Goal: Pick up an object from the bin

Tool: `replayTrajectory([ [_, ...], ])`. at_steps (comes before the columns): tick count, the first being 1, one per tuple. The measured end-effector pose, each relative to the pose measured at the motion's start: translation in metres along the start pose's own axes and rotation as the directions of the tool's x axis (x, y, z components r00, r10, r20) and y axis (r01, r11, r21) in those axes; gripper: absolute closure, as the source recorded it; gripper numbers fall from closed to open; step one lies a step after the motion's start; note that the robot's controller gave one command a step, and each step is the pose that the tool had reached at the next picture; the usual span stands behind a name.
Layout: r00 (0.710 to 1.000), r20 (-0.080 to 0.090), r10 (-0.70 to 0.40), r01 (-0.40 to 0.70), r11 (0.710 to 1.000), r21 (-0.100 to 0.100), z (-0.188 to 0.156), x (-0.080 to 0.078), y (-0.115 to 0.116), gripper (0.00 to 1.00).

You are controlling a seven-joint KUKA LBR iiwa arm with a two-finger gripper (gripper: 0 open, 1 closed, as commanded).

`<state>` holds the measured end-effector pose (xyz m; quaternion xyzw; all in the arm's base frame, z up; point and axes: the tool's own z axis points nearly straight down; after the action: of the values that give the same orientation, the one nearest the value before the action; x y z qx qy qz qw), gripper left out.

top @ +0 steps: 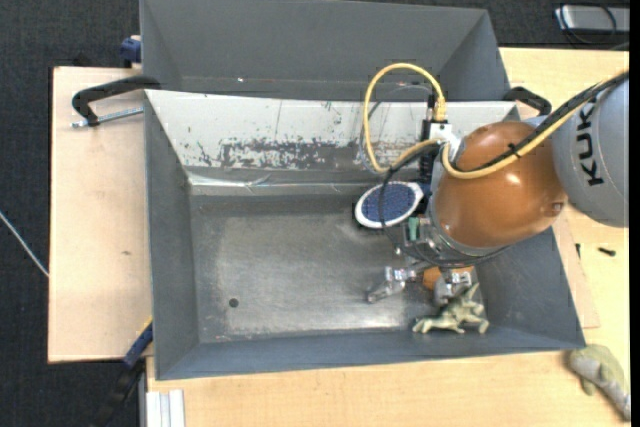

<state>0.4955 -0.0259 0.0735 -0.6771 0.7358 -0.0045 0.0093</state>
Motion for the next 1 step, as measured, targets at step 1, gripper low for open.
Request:
replayTrajectory([
  [1,1.000,-0.005,0.002,-0.003,1.000,-0.013,0.0009,0.0004,0.0028,1.00],
])
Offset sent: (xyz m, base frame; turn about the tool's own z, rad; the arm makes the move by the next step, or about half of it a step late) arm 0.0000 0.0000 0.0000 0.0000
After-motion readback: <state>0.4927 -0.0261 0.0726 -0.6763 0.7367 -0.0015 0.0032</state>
